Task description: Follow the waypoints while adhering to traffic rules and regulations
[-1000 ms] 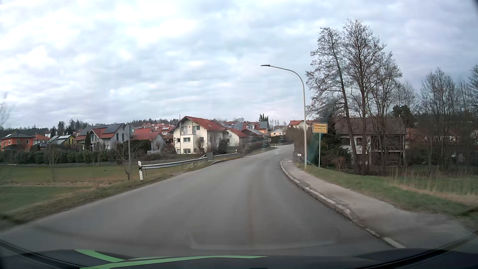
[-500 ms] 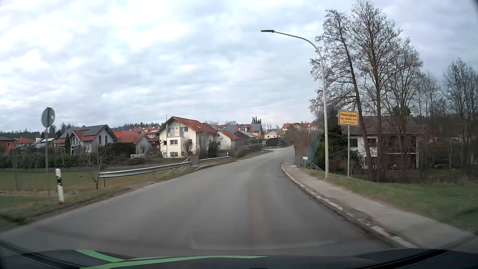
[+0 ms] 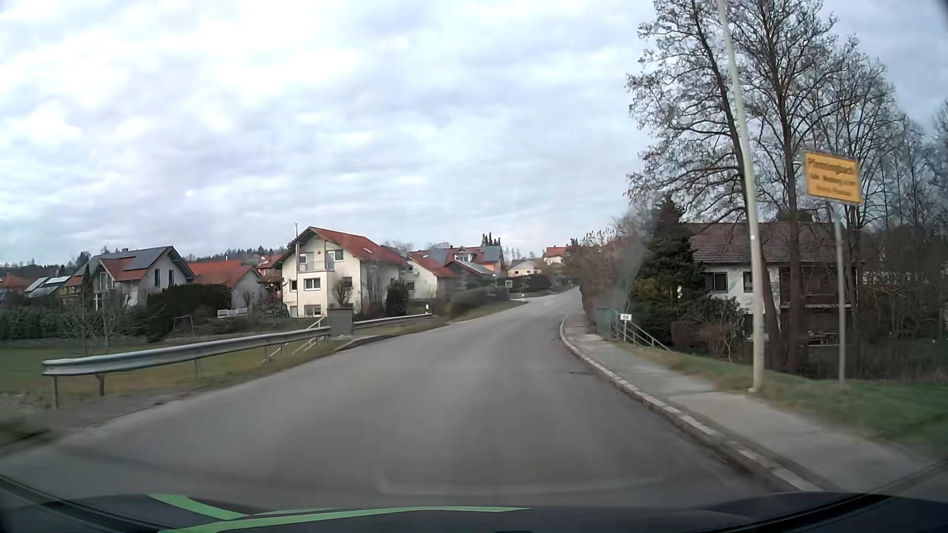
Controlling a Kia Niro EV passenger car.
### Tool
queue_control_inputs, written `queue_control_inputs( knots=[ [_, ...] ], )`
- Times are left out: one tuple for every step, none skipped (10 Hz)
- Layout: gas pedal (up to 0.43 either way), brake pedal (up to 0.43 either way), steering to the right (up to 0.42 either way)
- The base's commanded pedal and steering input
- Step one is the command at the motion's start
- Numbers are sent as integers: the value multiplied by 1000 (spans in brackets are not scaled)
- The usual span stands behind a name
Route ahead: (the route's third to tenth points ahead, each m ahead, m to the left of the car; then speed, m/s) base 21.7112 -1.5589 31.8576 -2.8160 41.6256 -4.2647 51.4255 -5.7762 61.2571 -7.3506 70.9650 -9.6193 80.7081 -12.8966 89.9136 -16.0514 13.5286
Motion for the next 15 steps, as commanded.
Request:
queue_control_inputs(
  knots=[
    [59, 0, 23],
    [59, 0, 22],
    [67, 0, 21],
    [67, 0, 21],
    [67, 0, 21],
    [79, 0, 20],
    [87, 0, 20],
    [87, 0, 20],
    [98, 0, 20],
    [98, 0, 20],
    [110, 0, 20],
    [110, 0, 20],
    [110, 0, 20],
    [110, 0, 20],
    [118, 0, 20]
  ],
)
